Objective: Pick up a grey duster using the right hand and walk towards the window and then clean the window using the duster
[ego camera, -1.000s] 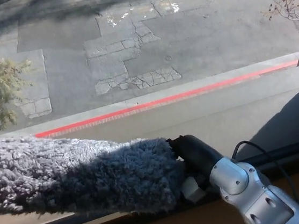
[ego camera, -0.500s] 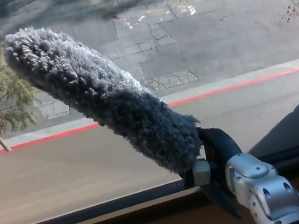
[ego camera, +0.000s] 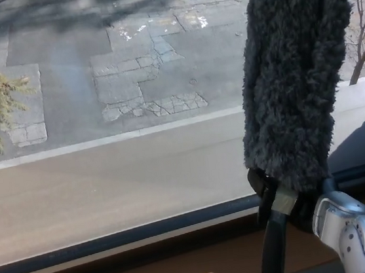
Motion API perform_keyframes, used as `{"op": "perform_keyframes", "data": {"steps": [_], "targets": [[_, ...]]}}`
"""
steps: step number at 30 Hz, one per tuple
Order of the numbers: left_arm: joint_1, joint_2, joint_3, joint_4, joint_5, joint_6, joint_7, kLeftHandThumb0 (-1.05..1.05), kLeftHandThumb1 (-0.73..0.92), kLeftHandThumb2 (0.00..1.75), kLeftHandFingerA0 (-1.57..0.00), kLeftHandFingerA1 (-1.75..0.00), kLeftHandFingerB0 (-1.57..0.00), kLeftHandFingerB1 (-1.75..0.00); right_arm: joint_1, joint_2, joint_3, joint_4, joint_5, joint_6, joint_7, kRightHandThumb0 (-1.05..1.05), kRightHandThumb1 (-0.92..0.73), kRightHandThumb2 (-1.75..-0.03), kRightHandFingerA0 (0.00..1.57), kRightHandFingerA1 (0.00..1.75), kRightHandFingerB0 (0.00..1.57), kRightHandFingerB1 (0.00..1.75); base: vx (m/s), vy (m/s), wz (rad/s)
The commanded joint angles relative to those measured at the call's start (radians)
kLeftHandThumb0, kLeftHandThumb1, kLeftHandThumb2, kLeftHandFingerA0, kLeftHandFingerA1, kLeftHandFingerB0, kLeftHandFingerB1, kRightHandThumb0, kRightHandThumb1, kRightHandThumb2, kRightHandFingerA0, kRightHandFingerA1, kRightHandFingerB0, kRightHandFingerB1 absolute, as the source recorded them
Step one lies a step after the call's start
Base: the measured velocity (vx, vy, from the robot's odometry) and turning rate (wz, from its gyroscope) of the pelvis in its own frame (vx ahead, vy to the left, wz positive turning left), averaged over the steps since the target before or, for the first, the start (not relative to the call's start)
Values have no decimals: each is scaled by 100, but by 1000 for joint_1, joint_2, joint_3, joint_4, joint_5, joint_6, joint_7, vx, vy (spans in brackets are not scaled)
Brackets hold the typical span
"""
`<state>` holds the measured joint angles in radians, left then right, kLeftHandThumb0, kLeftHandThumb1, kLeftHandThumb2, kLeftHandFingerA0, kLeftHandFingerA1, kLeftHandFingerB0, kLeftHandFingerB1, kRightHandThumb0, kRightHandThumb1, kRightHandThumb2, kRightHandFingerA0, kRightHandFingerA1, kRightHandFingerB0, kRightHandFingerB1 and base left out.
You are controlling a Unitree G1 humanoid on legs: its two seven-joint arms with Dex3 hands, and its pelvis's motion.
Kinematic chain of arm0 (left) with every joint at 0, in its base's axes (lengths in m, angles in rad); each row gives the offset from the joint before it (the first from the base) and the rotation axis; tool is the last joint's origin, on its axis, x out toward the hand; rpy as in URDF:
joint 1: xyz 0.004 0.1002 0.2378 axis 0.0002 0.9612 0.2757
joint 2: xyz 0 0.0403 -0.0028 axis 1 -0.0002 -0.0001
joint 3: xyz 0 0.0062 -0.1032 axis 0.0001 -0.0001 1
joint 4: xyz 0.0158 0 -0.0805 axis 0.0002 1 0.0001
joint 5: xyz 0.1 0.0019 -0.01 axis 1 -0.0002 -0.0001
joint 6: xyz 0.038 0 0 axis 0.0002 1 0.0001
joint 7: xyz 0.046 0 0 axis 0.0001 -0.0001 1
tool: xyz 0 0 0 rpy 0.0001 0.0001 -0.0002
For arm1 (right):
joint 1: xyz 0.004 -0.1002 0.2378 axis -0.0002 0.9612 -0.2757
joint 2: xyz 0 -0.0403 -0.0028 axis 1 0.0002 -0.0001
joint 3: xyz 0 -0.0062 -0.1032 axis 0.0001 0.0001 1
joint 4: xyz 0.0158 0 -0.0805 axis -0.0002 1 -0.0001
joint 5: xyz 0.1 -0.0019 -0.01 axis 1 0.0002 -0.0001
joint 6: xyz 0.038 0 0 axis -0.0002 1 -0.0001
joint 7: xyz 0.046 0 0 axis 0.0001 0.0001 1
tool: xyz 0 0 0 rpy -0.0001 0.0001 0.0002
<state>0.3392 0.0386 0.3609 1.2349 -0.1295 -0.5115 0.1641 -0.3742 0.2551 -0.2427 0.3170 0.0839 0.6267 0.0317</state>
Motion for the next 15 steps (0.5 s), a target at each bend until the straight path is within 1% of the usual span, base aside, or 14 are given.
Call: {"op": "perform_keyframes", "data": {"steps": [1, 2, 3, 4, 5, 6, 9, 10, 11, 12, 13, 14, 15], "targets": [[-4, -7, -4, 21, 3, -36, -11, -7, 64, 88, -98, -115, -91, -97, 65, 12, 1, -55, 68, 8, 9, -37, -66, -100, 108, 175, 85, 166, -66, 100, 2], [-5, -8, -4, 22, 2, -36, -13, -7, 64, 88, -98, -115, -91, -97, 77, 6, 1, -64, 79, 4, 14, -37, -66, -100, 108, 175, 85, 166, -87, 61, 0], [3, -16, 2, 8, -7, -46, -17, -7, 61, 94, -102, -122, -91, -105, 79, 2, -18, -64, 102, 11, 22, -37, -60, -111, 106, 175, 83, 167, 0, 0, 0], [6, -19, 4, 2, -11, -50, -19, -7, 61, 94, -102, -122, -91, -105, 81, -1, -25, -64, 114, 16, 24, -37, -60, -111, 106, 175, 83, 167, -104, 41, -1], [13, -23, 4, -7, -10, -53, -13, -6, 64, 90, -99, -126, -90, -106, 83, -1, -36, -72, 120, 23, 14, -35, -61, -111, 105, 175, 82, 166, -56, -8, -8], [19, -26, 6, -14, -12, -60, -14, -4, 61, 95, -99, -129, -91, -110, 90, -8, -43, -79, 124, 19, 12, -35, -60, -112, 106, 175, 82, 166, 0, 0, 0], [27, -28, 12, -23, -16, -68, -20, -4, 61, 95, -99, -129, -91, -110, 102, -20, -41, -87, 131, 9, 16, -35, -60, -112, 106, 175, 82, 166, -34, -81, 3], [24, -21, 9, -12, -8, -57, -11, -7, 58, 98, -102, -122, -93, -107, 118, -38, -49, -111, 134, 15, 14, -33, -63, -113, 104, 175, 80, 165, -51, -147, -3], [16, -11, 19, 12, -16, -44, -23, -5, 56, 100, -105, -115, -94, -101, 143, -76, -20, -126, 120, -1, 60, -33, -65, -109, 102, 175, 76, 172, -7, -163, 100], [11, -5, 24, 28, -17, -33, -26, -7, 56, 99, -102, -112, -94, -101, 176, -109, 0, -159, 119, 0, 96, -36, -71, -93, 102, 175, 77, 170, -48, -169, 18], [8, -1, 24, 37, -15, -27, -23, -7, 56, 99, -102, -112, -94, -101, 204, -130, 10, -194, 126, 9, 117, -36, -71, -93, 102, 175, 77, 170, -56, -112, -7], [16, -11, 22, 29, -12, -45, -19, -7, 59, 98, -102, -122, -93, -107, 246, -161, 13, -248, 139, 33, 139, -38, -73, -87, 104, 175, 81, 169, -58, -105, 5], [19, -15, 21, 25, -11, -54, -18, -7, 59, 98, -102, -122, -93, -107, 264, -175, 17, -271, 147, 44, 145, -38, -73, -87, 104, 175, 81, 169, -55, -89, 4]]}}
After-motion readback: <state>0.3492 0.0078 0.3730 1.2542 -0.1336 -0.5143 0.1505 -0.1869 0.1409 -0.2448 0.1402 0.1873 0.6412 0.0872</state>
